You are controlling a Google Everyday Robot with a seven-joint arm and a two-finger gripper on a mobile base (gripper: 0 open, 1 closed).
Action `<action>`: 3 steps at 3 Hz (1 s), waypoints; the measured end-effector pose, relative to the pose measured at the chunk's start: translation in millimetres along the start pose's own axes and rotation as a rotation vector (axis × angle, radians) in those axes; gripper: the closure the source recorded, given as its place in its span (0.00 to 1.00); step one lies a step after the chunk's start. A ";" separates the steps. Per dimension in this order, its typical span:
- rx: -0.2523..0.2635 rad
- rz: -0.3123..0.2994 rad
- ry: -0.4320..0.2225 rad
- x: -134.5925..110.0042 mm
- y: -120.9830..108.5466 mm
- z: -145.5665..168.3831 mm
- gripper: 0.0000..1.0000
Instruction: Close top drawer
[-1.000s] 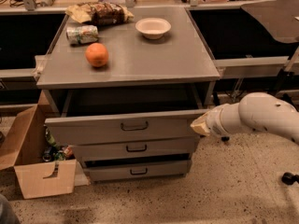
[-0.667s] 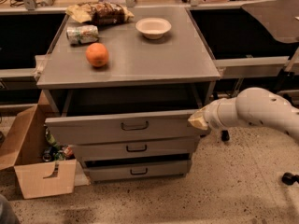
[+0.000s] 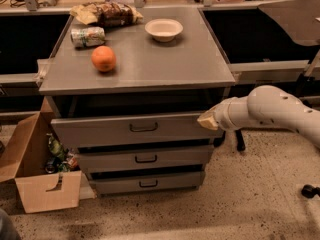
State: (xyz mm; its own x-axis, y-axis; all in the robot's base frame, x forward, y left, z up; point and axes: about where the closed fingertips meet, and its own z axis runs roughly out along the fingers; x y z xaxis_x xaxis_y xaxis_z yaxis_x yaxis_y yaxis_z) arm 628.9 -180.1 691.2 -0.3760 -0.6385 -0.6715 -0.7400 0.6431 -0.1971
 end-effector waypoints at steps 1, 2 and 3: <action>0.002 -0.005 -0.010 -2.9 -3.8 2.4 1.00; 0.012 -0.019 -0.039 -11.2 -14.7 6.7 1.00; 0.042 -0.028 -0.065 -13.3 -9.2 -17.9 1.00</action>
Offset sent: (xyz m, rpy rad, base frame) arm 0.0340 -0.0034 0.0128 0.0236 -0.0772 0.0170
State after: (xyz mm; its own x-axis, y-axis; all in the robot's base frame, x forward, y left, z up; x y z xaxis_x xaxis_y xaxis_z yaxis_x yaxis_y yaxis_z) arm 630.8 -185.1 714.7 -0.3177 -0.6284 -0.7101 -0.7249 0.6437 -0.2454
